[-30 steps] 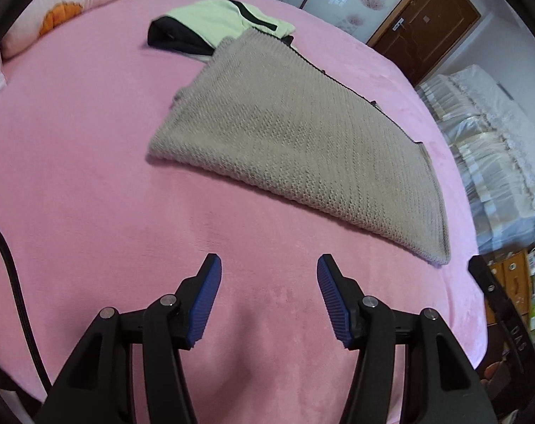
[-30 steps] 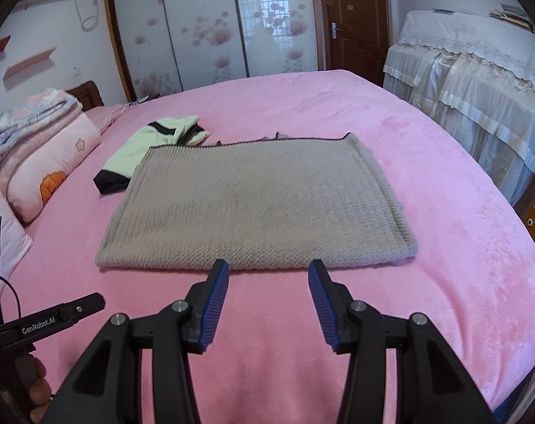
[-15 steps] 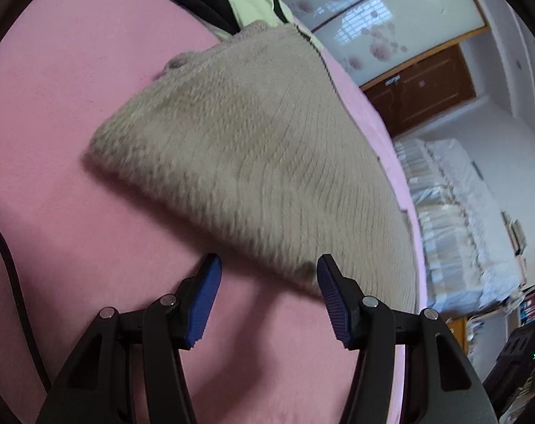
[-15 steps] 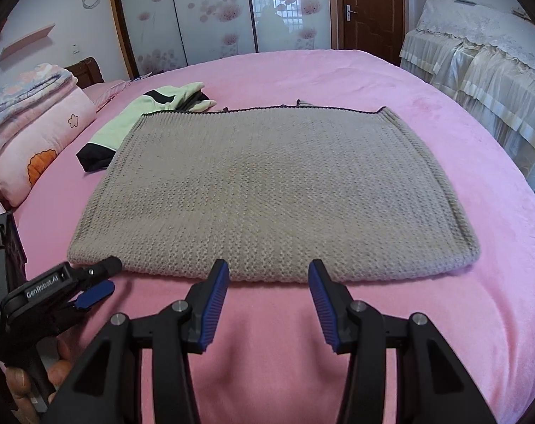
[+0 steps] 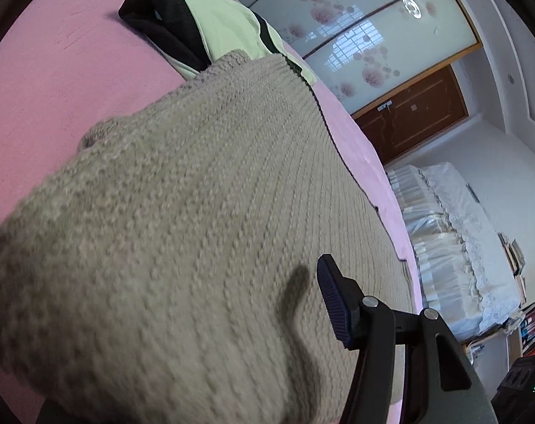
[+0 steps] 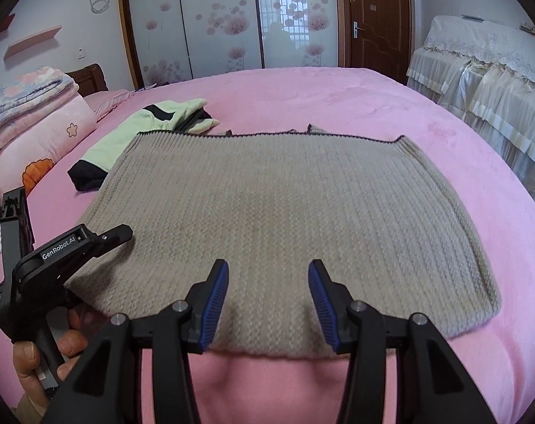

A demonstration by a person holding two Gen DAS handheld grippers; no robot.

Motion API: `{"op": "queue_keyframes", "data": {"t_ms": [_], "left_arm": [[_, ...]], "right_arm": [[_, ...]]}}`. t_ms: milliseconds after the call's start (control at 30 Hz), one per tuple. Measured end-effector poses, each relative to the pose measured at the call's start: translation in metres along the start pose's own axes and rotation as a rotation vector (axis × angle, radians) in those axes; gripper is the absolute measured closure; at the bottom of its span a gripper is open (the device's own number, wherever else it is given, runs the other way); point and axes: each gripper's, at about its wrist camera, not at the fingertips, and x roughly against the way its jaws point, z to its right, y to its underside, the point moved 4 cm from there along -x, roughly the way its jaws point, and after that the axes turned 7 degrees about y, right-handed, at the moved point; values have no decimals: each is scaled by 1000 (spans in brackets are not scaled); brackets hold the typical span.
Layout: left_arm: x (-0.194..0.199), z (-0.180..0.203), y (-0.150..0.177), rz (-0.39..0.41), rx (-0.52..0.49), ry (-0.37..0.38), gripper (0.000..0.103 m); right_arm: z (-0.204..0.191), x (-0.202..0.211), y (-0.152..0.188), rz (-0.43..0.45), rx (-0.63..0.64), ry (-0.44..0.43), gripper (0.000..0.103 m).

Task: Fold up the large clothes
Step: 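Grasp the cardigan side with the left tool and fold it over the middle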

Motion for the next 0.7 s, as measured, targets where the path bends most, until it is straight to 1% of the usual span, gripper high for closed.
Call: {"op": "queue_keyframes", "data": {"t_ms": [67, 100, 133, 167, 200, 233, 267, 300, 367, 467, 500, 567, 667, 700], "left_arm": [[0, 1, -3, 18, 19, -3, 48], [-1, 2, -5, 27, 25, -10, 52], [-1, 3, -7, 42, 23, -26, 62], [-1, 3, -8, 54, 19, -43, 68], [-1, 5, -8, 66, 5, -65, 76], [2, 7, -8, 72, 0, -73, 83], [5, 10, -9, 82, -7, -78, 84], [5, 17, -9, 91, -27, -95, 86], [15, 23, -12, 112, -66, -117, 88], [21, 45, -14, 150, -140, -147, 89], [23, 57, -14, 167, -171, -149, 90], [25, 71, -13, 184, -218, -159, 90], [28, 104, -6, 220, -319, -171, 91], [30, 114, -5, 225, -340, -171, 91]], "right_arm": [[1, -8, -6, -6, -5, 6, 56], [1, -15, -11, -7, -7, 8, 60], [1, -20, -14, -9, -6, 13, 63], [-1, -25, -17, -12, -1, 19, 67], [-2, -33, -22, -14, 6, 21, 72], [-3, -38, -24, -14, 12, 25, 75], [-4, -43, -26, -16, 19, 32, 80], [-7, -51, -28, -19, 34, 32, 83], [-10, -62, -28, -29, 55, 42, 86], [-17, -89, -17, -96, 93, 22, 86], [-18, -94, -13, -106, 109, 18, 86], [-20, -97, -9, -101, 130, 14, 86], [-14, -97, -9, -116, 94, -34, 86], [-7, -98, -9, -128, 59, -70, 86]]}}
